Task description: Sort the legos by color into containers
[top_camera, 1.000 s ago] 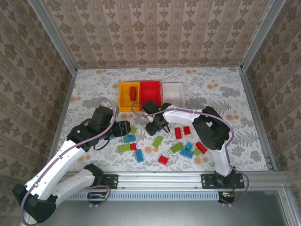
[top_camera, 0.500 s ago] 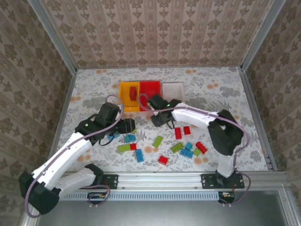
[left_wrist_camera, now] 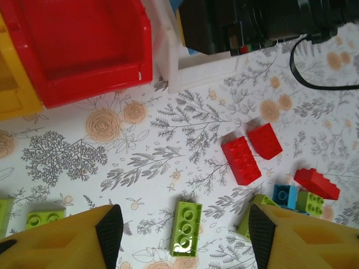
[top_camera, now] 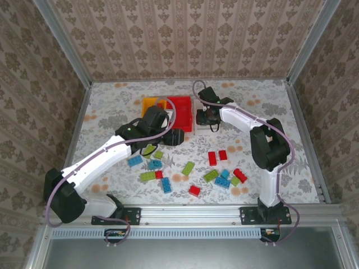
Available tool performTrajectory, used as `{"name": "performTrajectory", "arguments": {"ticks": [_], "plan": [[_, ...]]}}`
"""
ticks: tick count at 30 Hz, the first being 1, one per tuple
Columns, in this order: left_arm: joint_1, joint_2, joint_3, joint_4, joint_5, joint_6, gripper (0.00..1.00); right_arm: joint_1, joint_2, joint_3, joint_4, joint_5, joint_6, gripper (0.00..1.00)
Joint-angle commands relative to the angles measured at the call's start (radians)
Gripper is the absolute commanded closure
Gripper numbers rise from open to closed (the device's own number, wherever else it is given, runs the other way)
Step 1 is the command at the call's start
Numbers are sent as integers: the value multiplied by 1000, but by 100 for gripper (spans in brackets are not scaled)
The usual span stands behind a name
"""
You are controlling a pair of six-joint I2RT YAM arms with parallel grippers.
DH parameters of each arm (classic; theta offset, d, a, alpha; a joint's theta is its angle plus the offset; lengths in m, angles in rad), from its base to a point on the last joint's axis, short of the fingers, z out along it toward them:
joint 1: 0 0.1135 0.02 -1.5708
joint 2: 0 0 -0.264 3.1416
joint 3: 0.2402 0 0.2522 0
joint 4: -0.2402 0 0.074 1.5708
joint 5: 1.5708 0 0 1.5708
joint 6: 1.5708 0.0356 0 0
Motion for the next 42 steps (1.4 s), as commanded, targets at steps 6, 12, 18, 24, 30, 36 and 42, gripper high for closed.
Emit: {"name": "performTrajectory", "arguments": {"ticks": [6,12,18,24,30,36,42], "plan": [[-3,-5,16,-65,-55,6,36,-15,6,31,-52,-25,49,40],[55,-30,-5,-195,-98,-18,36,-5,-81,23,-44,-5,28,37],[189,-37,-79,-350,-107,-48,37,75,-243,-74,51,12,-32,37],[292,60,-105,-351,-68,59,34,247,-364,-288,228,-120,-122,30],[379,214,-51,-297,-57,212,35,331,-398,-396,317,-249,-77,29],[400,325,10,-263,10,293,35,367,-384,-405,347,-323,-51,27],[400,388,37,-255,24,329,35,369,-384,-404,345,-314,-42,27]]}}
